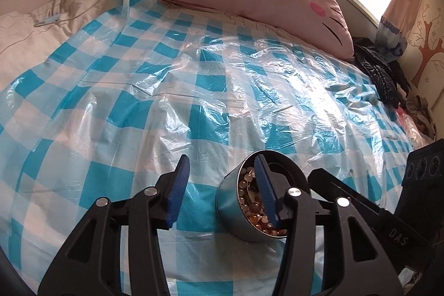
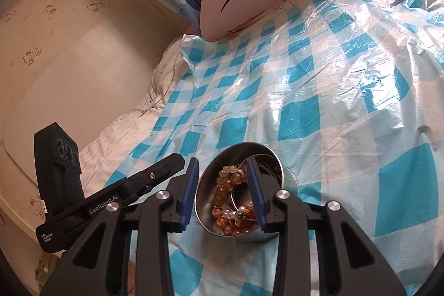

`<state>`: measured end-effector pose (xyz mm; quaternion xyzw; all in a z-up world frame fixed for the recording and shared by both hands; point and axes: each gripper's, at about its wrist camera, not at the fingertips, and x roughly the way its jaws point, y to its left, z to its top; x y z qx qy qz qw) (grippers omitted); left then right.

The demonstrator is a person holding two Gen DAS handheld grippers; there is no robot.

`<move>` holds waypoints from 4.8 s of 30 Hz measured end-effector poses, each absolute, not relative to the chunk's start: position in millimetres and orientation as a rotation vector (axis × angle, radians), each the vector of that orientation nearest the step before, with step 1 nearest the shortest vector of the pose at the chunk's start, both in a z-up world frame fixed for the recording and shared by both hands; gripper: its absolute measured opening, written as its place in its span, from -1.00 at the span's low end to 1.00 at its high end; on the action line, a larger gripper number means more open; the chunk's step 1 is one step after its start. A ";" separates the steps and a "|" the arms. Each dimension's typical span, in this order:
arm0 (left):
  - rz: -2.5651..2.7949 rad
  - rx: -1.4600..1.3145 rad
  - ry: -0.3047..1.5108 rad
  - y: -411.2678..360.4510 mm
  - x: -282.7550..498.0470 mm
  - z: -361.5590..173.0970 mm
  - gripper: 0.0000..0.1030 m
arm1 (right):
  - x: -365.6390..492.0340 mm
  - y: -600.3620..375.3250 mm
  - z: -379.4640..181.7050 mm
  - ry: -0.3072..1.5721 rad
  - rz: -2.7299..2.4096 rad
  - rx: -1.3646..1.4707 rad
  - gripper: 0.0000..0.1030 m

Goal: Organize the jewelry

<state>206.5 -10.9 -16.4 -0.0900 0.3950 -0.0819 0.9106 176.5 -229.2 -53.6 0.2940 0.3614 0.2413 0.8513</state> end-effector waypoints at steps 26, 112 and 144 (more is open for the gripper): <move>-0.018 0.042 0.734 -21.0 172.3 -2.6 0.50 | 161.7 -231.0 -52.5 0.816 0.253 0.322 0.48; -0.089 0.051 0.717 5.0 10.2 4.5 0.85 | -10.7 -251.0 -7.4 0.752 0.041 0.257 0.86; -0.089 0.052 0.716 5.2 9.8 5.0 0.86 | -9.8 -249.0 -6.9 0.756 0.039 0.254 0.86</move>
